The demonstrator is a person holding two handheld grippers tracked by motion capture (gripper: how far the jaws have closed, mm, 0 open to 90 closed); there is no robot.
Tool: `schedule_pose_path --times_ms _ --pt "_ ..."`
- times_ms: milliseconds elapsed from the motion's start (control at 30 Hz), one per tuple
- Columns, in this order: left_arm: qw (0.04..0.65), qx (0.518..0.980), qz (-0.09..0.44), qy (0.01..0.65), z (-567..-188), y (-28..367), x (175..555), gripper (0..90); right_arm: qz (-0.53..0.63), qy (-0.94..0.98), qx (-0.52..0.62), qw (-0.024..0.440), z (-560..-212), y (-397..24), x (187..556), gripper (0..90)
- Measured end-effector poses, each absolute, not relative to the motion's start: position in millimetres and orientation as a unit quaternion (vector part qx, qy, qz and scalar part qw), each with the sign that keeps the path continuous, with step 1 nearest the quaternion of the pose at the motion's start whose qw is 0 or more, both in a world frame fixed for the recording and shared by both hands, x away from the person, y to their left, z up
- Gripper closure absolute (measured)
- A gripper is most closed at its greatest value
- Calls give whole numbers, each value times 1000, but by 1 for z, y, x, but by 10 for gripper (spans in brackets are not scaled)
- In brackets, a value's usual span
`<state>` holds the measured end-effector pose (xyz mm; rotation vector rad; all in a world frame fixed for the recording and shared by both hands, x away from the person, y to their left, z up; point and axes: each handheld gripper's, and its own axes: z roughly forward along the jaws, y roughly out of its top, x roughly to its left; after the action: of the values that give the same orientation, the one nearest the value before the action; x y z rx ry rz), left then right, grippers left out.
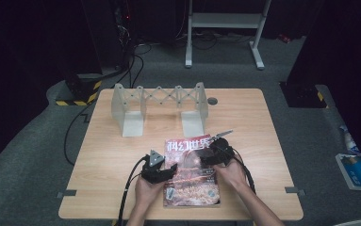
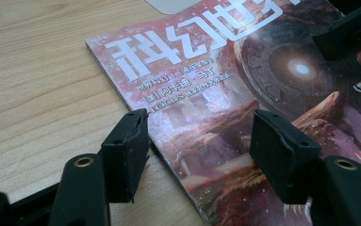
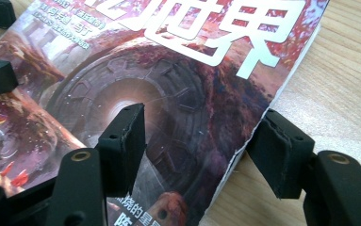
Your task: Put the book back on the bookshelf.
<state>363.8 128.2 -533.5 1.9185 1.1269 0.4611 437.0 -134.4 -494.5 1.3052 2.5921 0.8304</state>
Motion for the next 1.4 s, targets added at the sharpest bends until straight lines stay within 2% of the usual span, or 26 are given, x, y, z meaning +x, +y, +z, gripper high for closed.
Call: schedule_pose_path --times_ms 100,667,1400 --pt "421 766 184 450 -533 128 364 378 287 851 437 47 -493 -135 436 393" --pt "422 765 184 450 -534 128 363 384 302 847 435 35 -490 -136 430 399" --pt "419 767 189 448 -533 127 363 390 302 853 423 37 -487 -133 426 414"
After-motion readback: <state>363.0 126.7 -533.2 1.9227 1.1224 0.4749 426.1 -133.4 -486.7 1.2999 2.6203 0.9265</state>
